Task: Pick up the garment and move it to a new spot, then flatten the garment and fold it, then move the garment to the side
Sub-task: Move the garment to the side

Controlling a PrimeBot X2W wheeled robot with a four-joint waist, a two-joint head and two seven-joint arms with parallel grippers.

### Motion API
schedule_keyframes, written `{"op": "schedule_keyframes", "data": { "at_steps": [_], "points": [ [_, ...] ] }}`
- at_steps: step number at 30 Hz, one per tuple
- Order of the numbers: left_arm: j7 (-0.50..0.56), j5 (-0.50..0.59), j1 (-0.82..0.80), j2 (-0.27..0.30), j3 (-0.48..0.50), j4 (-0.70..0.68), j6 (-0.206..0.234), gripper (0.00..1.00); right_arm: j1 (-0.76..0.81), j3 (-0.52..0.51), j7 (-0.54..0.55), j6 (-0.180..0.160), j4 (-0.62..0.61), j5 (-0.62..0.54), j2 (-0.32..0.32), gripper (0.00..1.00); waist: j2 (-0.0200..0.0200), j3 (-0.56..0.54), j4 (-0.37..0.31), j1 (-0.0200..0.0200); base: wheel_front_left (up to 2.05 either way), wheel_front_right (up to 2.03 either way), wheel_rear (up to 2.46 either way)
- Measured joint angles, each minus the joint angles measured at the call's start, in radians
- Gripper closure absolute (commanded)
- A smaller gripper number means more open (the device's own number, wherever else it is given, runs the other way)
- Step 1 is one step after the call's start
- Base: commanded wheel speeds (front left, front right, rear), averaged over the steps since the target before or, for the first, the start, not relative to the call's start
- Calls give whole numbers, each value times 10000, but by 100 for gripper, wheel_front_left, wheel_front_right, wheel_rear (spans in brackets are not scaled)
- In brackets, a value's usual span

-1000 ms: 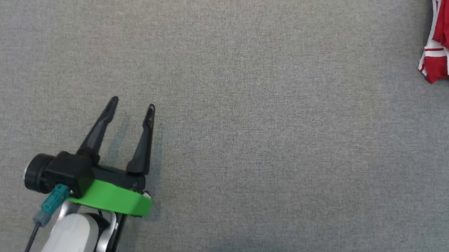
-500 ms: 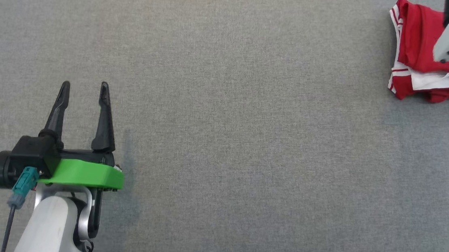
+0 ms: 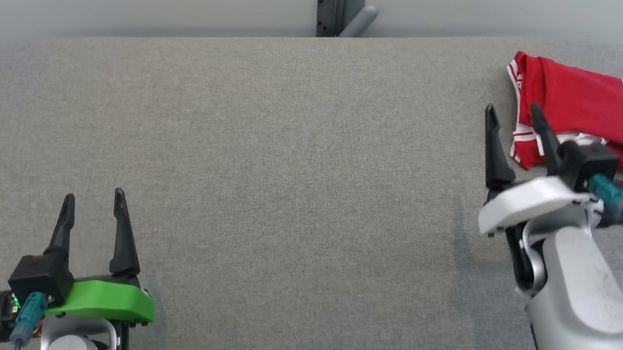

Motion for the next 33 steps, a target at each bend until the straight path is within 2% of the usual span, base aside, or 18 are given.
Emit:
{"op": "schedule_keyframes", "data": {
  "at_steps": [6,10,14,23,33],
  "points": [
    [-2,-2,454,-132,-130,29,-33,0,2073,-614,2,0,-1691,-570,594,0,0,-406,137,0,0,0,0],
    [-2,-35,724,-232,-265,82,-153,0,3271,-717,6,0,-2713,-755,748,0,0,-612,236,0,0,0,0],
    [-4,-63,1011,-314,-401,86,-291,0,4220,-506,15,0,-3429,-257,750,0,0,-799,281,0,0,0,0],
    [-12,29,1228,-364,-472,12,-552,0,5026,-63,15,0,-3939,138,757,0,0,-1091,277,0,0,0,0],
    [-12,267,1312,-408,-458,17,-566,0,5204,-8,15,0,-3887,169,757,0,0,-1233,269,0,0,0,0]
  ]
}}
